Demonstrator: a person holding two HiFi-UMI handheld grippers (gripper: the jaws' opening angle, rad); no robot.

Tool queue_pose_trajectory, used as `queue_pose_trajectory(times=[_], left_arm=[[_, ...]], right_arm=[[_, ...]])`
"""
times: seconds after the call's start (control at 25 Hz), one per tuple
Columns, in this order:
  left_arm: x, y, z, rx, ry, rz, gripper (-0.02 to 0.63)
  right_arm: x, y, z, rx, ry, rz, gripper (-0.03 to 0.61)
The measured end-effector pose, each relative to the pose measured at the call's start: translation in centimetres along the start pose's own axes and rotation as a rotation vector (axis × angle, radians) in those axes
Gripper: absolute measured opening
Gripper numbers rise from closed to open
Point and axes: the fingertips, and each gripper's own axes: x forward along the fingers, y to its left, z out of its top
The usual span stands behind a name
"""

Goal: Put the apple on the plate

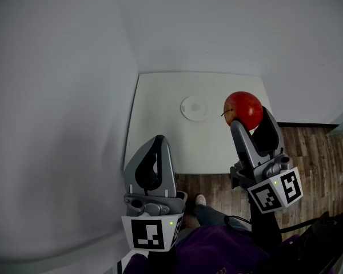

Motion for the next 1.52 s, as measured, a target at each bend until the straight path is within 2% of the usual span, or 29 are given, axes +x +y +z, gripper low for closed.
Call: queue_pose_trajectory(times=[0.4, 0.72, 0.88, 1.0, 1.12, 1.2, 1.28, 1.52], left_arm=[[5.2, -0.2, -1.7, 0.036, -0.007, 0.047, 0.006], [9.6, 4.0, -8.4, -0.005, 0.088, 0.089, 0.006], [13.3, 7.1, -13.3, -0.036, 0.146, 0.084, 0.006], [12.5, 5.7, -13.0, -0.055, 0.189, 0.066, 0.006], [12.0, 3.9, -11.9, -0.031, 0.163, 0.055, 0.006], [13.3, 4.6, -13.4, -0.029, 0.166, 0.048, 0.006], [14.3, 5.6, -15.0, -0.051, 0.207, 0.035, 0.006], [15.2, 5.1, -15.2, -0.068, 0.254, 0.001, 0.006]], right_arm=[[4.2, -4.5, -1.6, 0.032, 0.025, 0.041, 0.328], [9.9, -7.1, -9.0, 0.062, 0.141, 0.035, 0.328], [14.6, -8.8, -13.8, 0.069, 0.199, 0.021, 0.328], [13.5, -8.6, -12.6, 0.06, 0.193, 0.02, 0.328], [11.7, -8.8, -11.1, 0.05, 0.182, 0.024, 0.328], [12.9, -9.4, -12.7, 0.04, 0.204, 0.021, 0.328], [14.4, -9.6, -14.2, 0.028, 0.227, 0.016, 0.328], [14.8, -9.7, -14.8, 0.013, 0.268, 0.008, 0.328]])
